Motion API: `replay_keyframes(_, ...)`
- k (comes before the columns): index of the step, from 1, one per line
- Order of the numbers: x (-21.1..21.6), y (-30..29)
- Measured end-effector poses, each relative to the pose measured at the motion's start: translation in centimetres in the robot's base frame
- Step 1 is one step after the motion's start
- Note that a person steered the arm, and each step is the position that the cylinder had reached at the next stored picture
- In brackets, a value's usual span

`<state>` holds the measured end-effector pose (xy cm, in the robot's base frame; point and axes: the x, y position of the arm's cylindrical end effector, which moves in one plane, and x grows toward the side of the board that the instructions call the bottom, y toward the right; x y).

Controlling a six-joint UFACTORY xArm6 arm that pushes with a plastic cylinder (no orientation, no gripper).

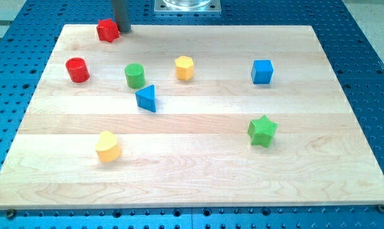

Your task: Place the heart top center

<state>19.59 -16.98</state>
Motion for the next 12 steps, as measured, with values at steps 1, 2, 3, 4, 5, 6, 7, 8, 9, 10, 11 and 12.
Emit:
replay_keyframes(1,1.3,-2.6)
replay_keyframes(2,1.4,-1.4)
replay_keyframes(3,2.0,5.2)
replay_keyframes(4,4.2,6.4)
replay_keyframes(5,10.8,4.3)
replay_keyframes(6,14.7,0.1)
replay_keyframes(7,18.7,-3.0)
replay_keyframes(8,25.1,1.4)
replay_keyframes(9,30.8,9.5)
replay_keyframes(10,36.6,10.5)
replay_keyframes(11,36.4,2.8)
replay_keyframes(12,33.7,-0.7)
